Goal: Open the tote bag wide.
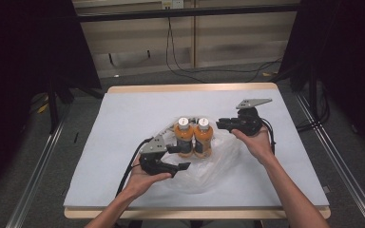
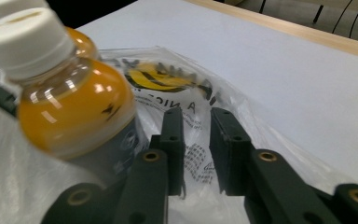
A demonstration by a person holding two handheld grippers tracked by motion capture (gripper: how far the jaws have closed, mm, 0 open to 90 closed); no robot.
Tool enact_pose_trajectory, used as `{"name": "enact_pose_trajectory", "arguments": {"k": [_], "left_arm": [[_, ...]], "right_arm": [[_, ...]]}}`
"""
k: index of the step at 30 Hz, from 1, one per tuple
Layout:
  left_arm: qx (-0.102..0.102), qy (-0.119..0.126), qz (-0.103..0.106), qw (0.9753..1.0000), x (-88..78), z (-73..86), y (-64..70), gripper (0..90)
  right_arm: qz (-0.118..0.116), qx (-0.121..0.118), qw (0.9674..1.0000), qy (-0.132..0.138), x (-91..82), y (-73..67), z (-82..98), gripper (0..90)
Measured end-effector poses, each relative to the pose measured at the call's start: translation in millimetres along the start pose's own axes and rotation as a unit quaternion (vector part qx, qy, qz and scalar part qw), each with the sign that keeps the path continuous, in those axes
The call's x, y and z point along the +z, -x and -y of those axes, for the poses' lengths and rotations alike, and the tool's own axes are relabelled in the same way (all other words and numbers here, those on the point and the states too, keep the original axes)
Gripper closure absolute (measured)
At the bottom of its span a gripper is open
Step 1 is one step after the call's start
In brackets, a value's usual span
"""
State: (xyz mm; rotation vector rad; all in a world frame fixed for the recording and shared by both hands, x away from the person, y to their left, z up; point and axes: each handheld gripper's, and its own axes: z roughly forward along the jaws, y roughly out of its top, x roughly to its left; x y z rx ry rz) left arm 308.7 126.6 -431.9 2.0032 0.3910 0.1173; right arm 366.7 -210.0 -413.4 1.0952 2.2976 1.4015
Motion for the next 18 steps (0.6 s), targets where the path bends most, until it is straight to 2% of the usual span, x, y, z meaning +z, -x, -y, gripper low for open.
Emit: {"name": "enact_pose_trajectory", "arguments": {"k": [4,6,10,15,18], "left_arm": [[0.003,-0.002,-0.028,0.9996,-14.2,2.9,-3.0,26.8],[0.002,-0.003,-0.033,0.9995,-19.9,5.4,-3.8,24.0],[-0.002,-0.005,-0.052,0.9986,-33.1,9.4,-7.5,18.6],[-0.018,0.013,-0.074,0.997,-52.2,12.6,-11.4,13.8],[-0.013,0.008,-0.087,0.9961,-62.3,14.9,-12.6,12.6]], "right_arm": [[-0.004,-0.007,0.9999,0.009,-18.0,-7.0,6.1,56.8],[-0.007,0.001,0.9998,0.018,-26.8,-9.9,9.5,46.4],[0.009,-0.001,0.9996,0.026,-43.4,-17.1,16.8,34.9],[0.021,-0.006,0.9993,0.029,-60.1,-25.0,27.3,28.7],[0.03,-0.005,0.999,0.033,-70.5,-28.7,34.9,27.0]]}}
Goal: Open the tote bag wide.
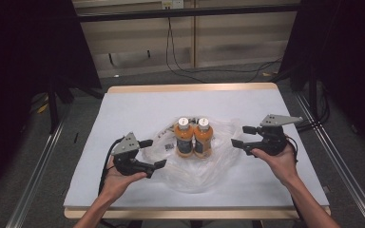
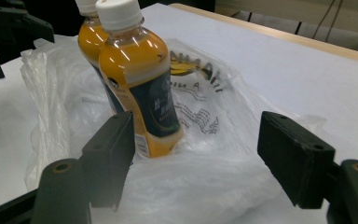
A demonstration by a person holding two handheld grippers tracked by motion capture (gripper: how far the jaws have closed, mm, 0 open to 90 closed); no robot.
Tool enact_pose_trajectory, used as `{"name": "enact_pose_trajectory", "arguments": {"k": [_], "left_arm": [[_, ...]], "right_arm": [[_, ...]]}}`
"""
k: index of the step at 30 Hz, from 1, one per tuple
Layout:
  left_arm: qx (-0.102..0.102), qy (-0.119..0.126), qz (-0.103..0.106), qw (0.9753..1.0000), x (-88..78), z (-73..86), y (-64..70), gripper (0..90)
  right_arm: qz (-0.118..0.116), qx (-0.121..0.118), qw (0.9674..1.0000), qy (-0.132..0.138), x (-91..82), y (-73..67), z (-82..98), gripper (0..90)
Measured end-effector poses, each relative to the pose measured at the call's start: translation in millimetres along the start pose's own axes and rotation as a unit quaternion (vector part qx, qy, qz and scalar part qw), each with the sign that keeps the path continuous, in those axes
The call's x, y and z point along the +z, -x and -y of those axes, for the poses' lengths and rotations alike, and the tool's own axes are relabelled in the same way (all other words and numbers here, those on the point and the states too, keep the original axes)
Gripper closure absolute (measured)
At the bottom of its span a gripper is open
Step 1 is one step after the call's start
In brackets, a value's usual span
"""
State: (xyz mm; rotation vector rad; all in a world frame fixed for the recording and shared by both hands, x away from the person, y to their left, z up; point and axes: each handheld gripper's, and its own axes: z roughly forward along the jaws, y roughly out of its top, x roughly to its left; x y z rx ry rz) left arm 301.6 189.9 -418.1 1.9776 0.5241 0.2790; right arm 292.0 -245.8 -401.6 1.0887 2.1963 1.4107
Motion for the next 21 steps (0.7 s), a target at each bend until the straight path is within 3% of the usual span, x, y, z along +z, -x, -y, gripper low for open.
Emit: {"name": "enact_pose_trajectory", "arguments": {"k": [9,15,20,21], "left_arm": [[-0.02,0.009,-0.034,0.9992,-33.6,18.7,-3.1,7.7],[-0.029,-0.01,-0.052,0.9982,-45.6,36.4,-4.6,6.5],[-0.05,0.003,-0.06,0.997,-53.1,52.7,-5.6,4.0],[-0.044,-0.007,-0.061,0.9972,-53.9,54.6,-5.0,4.0]], "right_arm": [[0.018,0.018,0.9996,0.011,-26.2,-2.1,27.8,23.2],[0.036,0.033,0.9988,0.008,-40.4,-3.8,45.1,20.8],[0.053,0.041,0.9975,0.02,-54.1,-5.1,56.4,18.3],[0.057,0.045,0.997,0.026,-57.0,-4.8,58.5,17.4]]}}
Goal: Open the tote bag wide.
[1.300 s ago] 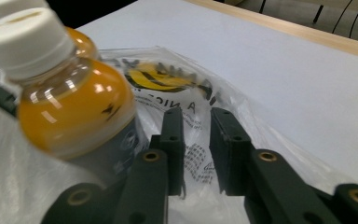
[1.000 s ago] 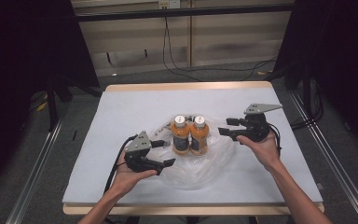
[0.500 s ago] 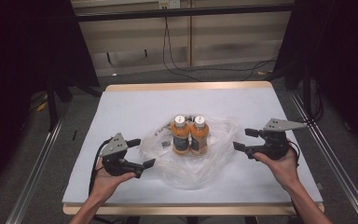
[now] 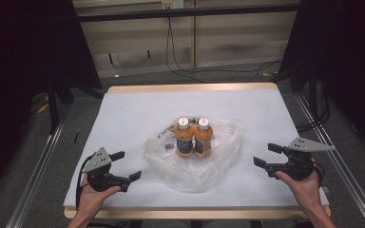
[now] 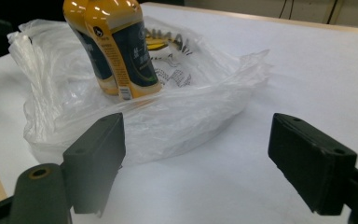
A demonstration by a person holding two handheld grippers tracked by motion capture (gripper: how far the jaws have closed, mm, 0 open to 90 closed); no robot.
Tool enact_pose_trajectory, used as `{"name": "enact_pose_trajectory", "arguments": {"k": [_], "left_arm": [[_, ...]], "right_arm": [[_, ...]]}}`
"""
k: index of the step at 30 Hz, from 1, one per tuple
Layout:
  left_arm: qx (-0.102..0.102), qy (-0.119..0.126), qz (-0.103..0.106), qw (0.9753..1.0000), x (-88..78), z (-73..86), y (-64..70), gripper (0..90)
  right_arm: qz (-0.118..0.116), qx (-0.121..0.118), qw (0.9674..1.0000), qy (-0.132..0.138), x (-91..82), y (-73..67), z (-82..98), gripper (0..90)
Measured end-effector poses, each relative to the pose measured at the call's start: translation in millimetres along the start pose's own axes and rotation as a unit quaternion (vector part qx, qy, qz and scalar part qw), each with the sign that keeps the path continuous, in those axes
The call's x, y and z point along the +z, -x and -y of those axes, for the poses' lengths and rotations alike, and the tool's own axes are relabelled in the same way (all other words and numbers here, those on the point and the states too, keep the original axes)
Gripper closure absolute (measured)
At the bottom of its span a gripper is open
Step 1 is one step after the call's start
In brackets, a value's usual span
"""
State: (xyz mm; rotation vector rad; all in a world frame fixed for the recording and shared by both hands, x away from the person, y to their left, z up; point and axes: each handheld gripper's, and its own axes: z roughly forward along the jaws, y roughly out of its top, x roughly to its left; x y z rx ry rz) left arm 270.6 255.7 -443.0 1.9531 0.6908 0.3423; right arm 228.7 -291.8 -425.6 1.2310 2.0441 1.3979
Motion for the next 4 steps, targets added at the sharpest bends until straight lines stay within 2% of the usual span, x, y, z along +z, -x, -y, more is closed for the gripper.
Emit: {"name": "enact_pose_trajectory", "arguments": {"k": [1,4], "left_arm": [[0.002,-0.004,-0.004,1.0,-1.0,1.0,0.0,4.1],[-0.008,0.004,-0.012,0.9999,-4.3,4.8,-4.4,4.1]], "right_arm": [[0.005,0.005,0.9999,0.011,-2.8,1.2,3.0,16.3],[0.023,0.014,0.9996,0.01,-4.9,5.0,11.6,14.3]]}}
